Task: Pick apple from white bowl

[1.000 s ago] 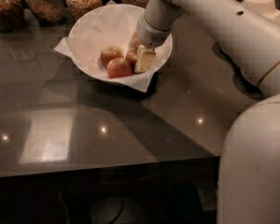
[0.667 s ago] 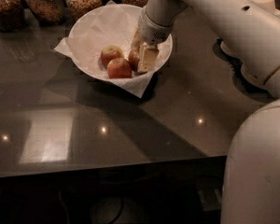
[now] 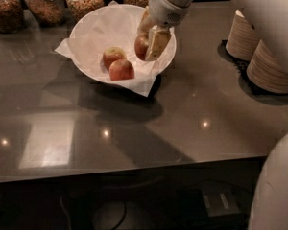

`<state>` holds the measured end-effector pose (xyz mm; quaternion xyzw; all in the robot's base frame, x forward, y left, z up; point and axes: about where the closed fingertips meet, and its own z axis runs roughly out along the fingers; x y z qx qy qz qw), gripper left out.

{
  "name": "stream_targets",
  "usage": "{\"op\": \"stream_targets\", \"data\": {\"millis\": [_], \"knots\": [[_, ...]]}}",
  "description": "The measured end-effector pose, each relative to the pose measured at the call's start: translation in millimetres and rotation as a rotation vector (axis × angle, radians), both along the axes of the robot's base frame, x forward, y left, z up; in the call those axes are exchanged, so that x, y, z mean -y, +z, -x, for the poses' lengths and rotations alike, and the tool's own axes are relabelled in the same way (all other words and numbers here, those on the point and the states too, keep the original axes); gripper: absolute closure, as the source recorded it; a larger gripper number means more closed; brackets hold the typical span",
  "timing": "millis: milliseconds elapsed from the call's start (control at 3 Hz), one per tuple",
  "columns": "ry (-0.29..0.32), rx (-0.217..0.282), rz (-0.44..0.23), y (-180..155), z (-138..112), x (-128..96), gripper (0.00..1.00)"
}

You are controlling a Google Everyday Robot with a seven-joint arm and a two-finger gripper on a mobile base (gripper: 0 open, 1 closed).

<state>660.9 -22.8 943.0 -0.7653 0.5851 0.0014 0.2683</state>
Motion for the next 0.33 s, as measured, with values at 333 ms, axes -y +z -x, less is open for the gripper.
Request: {"op": "stream_targets", "data": {"millis": [333], "knots": [[-0.009, 0.043, -0.070, 35.9, 9.1, 12.2, 1.00]]}}
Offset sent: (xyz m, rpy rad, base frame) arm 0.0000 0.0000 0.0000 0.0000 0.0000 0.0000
